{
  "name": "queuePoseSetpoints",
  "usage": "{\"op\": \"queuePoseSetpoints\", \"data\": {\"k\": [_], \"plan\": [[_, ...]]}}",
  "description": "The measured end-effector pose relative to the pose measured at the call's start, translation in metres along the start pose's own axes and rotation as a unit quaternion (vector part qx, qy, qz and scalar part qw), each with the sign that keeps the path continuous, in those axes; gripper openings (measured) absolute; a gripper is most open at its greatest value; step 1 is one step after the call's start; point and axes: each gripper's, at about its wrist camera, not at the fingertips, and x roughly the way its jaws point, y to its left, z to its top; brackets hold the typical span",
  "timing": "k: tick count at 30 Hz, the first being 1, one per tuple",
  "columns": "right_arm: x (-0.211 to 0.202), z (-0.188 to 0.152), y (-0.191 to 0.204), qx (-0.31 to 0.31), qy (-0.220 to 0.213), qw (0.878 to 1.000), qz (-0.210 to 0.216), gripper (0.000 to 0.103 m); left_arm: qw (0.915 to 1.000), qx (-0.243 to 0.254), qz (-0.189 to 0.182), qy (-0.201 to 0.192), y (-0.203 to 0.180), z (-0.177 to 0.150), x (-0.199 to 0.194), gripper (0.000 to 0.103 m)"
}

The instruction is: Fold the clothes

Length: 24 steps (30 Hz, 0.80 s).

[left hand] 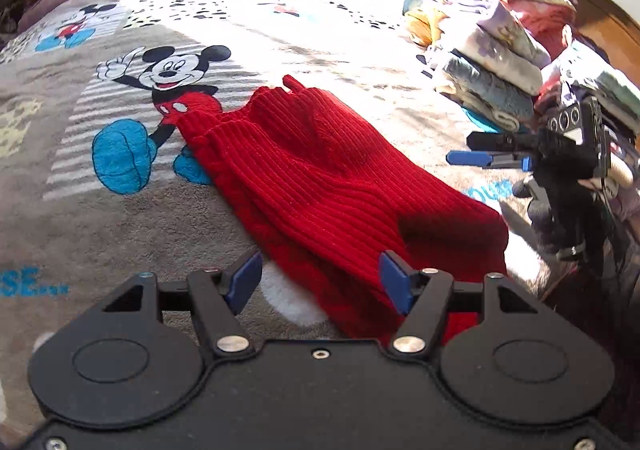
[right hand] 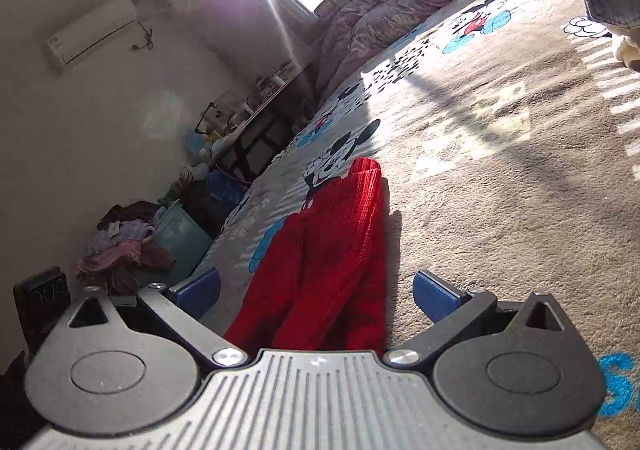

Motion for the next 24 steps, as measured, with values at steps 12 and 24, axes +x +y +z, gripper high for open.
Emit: {"op": "queuePoseSetpoints", "data": {"k": [12, 24], "plan": [[0.106, 0.026, -0.020, 0.019, 0.066, 0.998, -0.016, 0.099, 0.9613, -0.272, -0.032, -0.034, 0.091, 0.023, 0.079, 0.065], [0.128, 0.041, -0.021, -0.002, 0.093, 0.995, 0.039, 0.031, 0.9764, -0.171, -0.089, -0.098, 0.087, 0.073, 0.114, 0.022]]}}
